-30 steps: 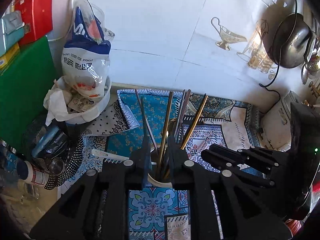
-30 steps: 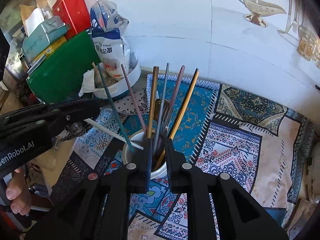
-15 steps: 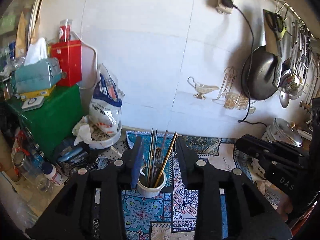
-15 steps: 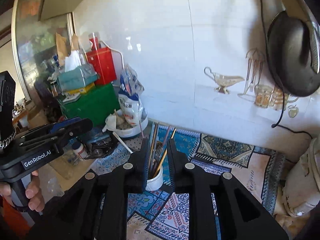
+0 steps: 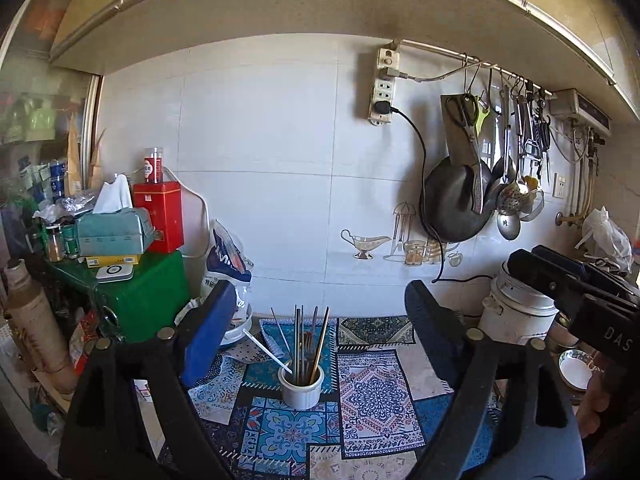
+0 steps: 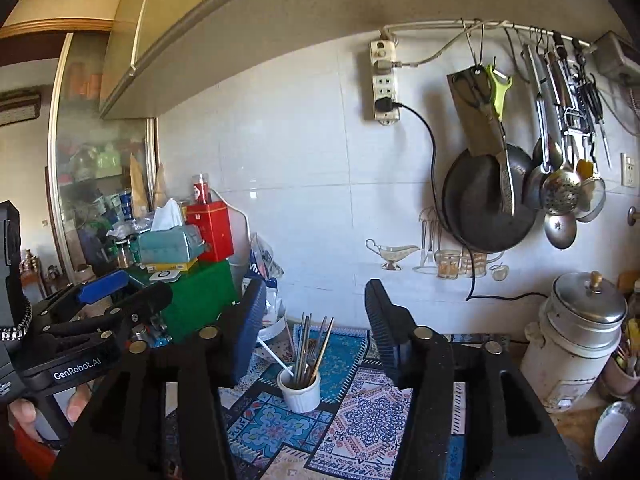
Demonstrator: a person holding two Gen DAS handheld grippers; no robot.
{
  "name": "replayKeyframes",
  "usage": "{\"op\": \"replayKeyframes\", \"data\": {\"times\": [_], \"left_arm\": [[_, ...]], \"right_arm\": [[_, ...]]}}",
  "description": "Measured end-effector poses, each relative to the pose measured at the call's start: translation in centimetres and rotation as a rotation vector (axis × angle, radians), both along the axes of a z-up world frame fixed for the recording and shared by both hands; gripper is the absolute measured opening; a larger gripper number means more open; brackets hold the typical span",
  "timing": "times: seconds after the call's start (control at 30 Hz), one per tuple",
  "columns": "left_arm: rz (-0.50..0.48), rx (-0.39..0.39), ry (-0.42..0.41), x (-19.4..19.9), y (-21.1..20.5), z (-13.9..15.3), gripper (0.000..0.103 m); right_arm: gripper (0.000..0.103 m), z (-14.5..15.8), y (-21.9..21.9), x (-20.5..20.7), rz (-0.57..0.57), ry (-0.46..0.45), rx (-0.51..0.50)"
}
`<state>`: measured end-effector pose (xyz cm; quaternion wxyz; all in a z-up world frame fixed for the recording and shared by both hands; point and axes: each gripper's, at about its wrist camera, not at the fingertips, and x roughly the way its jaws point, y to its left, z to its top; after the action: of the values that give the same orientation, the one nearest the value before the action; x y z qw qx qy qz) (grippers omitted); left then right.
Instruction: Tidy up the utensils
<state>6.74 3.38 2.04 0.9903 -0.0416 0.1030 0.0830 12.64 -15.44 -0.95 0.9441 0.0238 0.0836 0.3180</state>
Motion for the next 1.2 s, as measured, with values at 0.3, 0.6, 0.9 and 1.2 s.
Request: {"op": "replayKeyframes", "data": {"times": [0.3,0.6,0.9,1.2], "left_arm": [[0.032,0.033,-0.029,-5.6,-0.8,-0.9,0.101],[0.036,0.025,-0.025,-7.1,-0.4,-1.2,0.102],[0.032,0.022,-0.019,-7.4,-0.1,-1.5,0.102],[0.023,0.018,-0.005,-6.8,-0.3,-1.8,0.102]], "right_arm": [[0.097,-0.5,-1.4,-5.5,-0.118,-0.036,0.028],[0.103,-1.1,-0.7,-8.0,-0.134,-0.055,-0.009],[0.103,-1.7,-0.4,-8.3,-0.141,-0.036,-0.019],[0.103,-1.7,-0.7,-8.2,-0.149,-0.027,-0.023]]}}
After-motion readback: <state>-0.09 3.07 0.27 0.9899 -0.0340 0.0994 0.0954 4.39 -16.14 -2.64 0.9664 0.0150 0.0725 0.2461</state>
